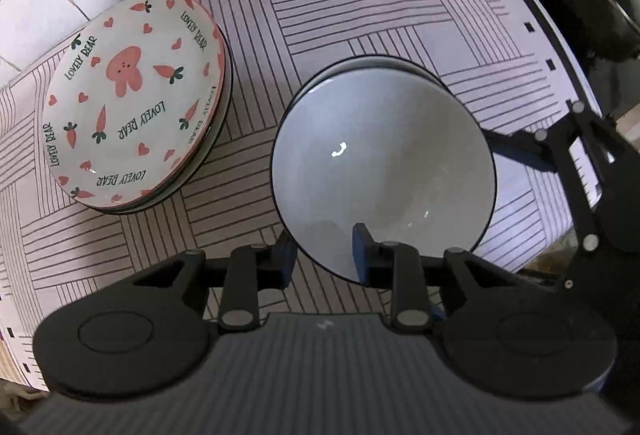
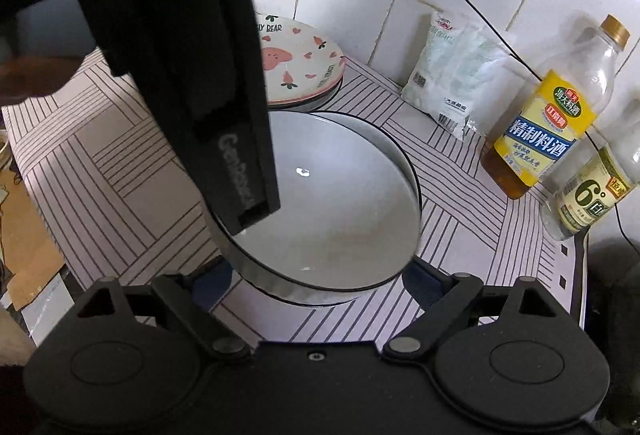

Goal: Organize plates and bowls
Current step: 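Carry the third bowl and lower it into the bowl stack, open left gripper, then grasp the rim of the stacked bowls with the left gripper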

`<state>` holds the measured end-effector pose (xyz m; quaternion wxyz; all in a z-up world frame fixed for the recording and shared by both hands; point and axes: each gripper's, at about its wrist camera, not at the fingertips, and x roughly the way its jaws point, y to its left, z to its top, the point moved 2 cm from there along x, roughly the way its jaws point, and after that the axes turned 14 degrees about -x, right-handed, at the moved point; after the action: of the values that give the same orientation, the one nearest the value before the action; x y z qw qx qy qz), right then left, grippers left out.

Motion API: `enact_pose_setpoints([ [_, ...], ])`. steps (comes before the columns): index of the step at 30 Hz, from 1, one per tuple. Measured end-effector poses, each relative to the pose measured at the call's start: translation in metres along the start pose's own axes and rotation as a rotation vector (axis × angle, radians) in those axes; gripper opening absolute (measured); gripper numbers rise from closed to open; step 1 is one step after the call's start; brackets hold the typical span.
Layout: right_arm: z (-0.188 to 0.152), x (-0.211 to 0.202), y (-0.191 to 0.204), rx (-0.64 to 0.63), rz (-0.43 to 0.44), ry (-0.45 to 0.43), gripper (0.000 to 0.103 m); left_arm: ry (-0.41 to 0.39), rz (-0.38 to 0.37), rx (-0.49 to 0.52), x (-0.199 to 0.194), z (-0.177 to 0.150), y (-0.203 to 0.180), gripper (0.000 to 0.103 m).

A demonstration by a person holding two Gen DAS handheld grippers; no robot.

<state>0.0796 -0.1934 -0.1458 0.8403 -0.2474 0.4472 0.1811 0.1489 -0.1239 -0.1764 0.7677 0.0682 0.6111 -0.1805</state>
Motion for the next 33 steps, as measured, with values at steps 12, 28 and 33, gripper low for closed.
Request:
enact_pose_setpoints([
  [12, -0.009, -0.016, 0.018, 0.080, -0.065, -0.065, 0.096, -0.070, -0.055, -0.013, -0.018, -0.011, 0.005, 0.039],
  [28, -0.048, -0.071, 0.021, 0.397, -0.092, -0.257, 0.096, -0.212, -0.183, -0.106, -0.069, -0.053, 0.029, 0.043],
  [33, -0.055, -0.075, 0.027, 0.407, -0.098, -0.269, 0.096, -0.233, -0.218, -0.130, -0.070, -0.067, 0.039, 0.046],
])
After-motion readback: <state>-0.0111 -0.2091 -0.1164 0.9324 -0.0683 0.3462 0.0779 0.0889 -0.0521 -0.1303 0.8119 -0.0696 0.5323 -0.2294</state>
